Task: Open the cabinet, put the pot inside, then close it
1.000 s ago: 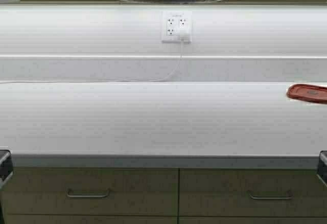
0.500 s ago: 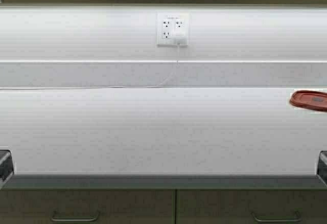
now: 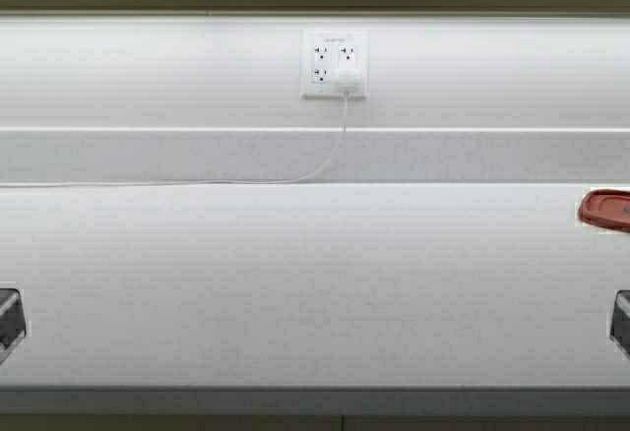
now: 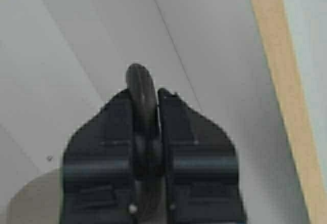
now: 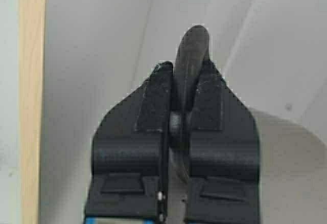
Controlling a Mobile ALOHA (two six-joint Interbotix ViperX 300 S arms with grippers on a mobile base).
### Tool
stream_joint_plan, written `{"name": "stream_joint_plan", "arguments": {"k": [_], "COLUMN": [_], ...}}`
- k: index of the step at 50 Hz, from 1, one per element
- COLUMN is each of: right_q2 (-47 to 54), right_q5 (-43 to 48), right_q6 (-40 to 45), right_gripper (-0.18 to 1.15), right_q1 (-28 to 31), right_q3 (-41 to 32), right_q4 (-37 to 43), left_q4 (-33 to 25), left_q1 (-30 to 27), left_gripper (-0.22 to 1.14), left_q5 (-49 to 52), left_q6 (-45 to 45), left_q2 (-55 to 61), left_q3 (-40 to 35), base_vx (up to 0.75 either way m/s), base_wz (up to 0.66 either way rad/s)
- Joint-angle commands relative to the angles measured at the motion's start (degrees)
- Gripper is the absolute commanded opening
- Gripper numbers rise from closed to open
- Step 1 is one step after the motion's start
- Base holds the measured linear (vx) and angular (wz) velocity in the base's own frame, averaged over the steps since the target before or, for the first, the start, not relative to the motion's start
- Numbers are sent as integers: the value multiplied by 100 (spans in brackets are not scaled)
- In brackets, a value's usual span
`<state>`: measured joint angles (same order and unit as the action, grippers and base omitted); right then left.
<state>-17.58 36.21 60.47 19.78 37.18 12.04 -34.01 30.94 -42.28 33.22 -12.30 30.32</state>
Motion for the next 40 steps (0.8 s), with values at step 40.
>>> {"name": "stream_joint_plan", "arguments": {"k": [40], "right_q2": [1591], "right_q5": [-501], "right_q6": [26], "right_gripper": [7], "right_q1": [-220], "right_q3": [-1969], "right_q4": [-88], "left_q4": [-53], "left_q1": [-220], "left_gripper": [2], "left_q5": [589], "left_q6": [62], "left_q2": [1644], "left_q3": [-2004], "base_vx": [4], "base_wz": [1]}}
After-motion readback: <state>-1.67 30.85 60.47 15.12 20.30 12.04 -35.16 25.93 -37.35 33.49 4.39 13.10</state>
